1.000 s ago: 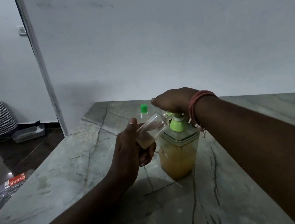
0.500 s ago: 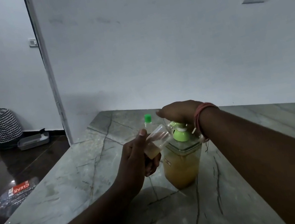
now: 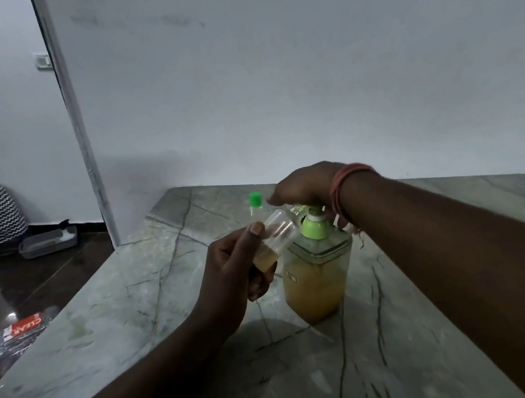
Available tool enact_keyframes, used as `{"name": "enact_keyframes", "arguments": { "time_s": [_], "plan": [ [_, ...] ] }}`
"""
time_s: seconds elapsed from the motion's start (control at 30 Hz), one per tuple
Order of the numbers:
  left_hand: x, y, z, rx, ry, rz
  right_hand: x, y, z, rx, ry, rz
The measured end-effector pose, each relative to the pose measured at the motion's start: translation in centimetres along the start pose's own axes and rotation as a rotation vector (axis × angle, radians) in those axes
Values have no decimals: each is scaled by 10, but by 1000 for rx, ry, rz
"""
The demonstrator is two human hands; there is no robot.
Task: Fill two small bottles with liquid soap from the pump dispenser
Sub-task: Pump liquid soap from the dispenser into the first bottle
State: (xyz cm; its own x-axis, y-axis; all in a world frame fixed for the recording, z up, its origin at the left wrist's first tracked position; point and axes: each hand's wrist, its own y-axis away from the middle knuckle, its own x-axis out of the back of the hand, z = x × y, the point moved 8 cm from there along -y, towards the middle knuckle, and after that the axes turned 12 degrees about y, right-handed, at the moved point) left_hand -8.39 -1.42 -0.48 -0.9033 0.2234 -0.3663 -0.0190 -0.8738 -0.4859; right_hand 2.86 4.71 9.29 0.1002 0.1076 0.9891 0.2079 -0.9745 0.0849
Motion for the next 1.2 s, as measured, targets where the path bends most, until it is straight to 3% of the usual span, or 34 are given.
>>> {"name": "enact_keyframes", "arguments": {
  "time_s": [0.13,0.23,0.47,0.63,0.9,1.2],
  "plan": [
    [1,-3,-2,-7,-14,-3,1,-2,3,49,-37,44],
    [1,-3,-3,-8,-18,-3,-3,-3,11,-28,-131,34],
    [2,0,-5,-1,-8,-2,-4,-5,7,-15,-25,-23],
    [3,-4,-4,-21,-26,10,2,-8,12,-11,-84,122],
    [1,-2,-1,-26,-19,-10,0,-4,7,-9,-56,-4],
    [2,-4,-2,-34,0,-10,0,-4,11,-18,-110,49]
  ]
}}
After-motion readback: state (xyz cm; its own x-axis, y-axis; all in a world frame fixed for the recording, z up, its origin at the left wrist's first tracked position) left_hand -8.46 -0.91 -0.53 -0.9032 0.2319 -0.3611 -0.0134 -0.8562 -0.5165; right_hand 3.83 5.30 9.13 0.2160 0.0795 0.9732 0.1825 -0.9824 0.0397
